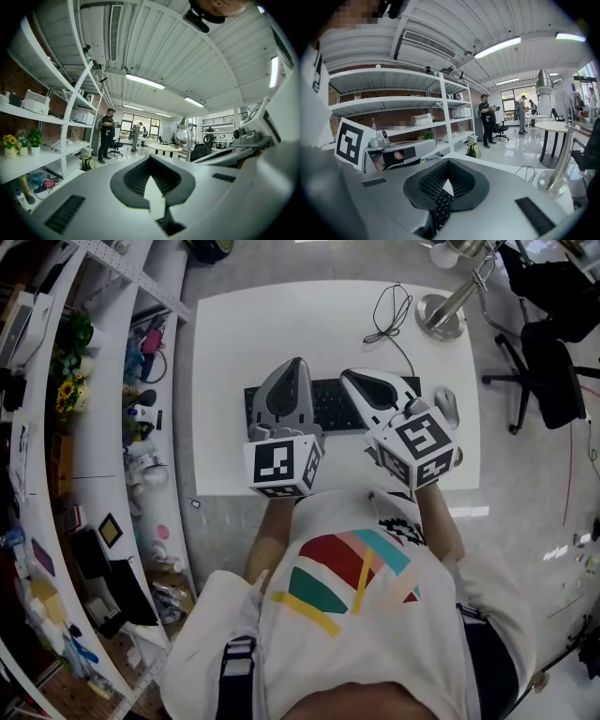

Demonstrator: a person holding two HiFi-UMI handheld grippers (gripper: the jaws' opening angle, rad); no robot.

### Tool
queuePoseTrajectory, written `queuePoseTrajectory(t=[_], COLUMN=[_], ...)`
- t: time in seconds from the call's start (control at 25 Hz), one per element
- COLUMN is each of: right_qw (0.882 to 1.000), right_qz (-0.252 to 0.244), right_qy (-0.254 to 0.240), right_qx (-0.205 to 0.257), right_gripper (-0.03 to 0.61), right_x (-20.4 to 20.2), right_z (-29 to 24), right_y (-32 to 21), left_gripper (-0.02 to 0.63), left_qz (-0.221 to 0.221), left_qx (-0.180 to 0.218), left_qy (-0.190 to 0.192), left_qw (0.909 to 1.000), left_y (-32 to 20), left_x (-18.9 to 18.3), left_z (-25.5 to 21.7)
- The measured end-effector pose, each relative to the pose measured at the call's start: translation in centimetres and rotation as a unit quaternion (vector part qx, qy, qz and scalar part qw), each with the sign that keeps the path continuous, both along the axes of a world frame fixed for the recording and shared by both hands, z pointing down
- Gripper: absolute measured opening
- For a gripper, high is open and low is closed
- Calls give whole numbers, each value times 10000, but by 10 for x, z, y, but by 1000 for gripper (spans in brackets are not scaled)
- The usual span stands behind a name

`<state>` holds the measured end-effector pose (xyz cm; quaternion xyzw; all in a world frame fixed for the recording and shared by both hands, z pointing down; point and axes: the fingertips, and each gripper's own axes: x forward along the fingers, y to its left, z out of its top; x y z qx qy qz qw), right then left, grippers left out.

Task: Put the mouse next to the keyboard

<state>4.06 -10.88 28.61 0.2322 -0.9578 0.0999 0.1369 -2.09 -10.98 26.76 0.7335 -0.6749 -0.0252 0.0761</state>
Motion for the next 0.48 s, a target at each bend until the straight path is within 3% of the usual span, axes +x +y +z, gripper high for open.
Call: queuePoseTrajectory(t=[0.48], right_qw=[10000], right_qz=[-34], right_qy=[-19], right_qx=[-91], right_gripper=[12], right_x=[10], right_z=[13], right_y=[14], left_gripper=[41], left_qz=[-59], left_qx=[-105], left_qy=[-83], left_qw=[9999], left_y=[20], left_x=[6], left_z=[8])
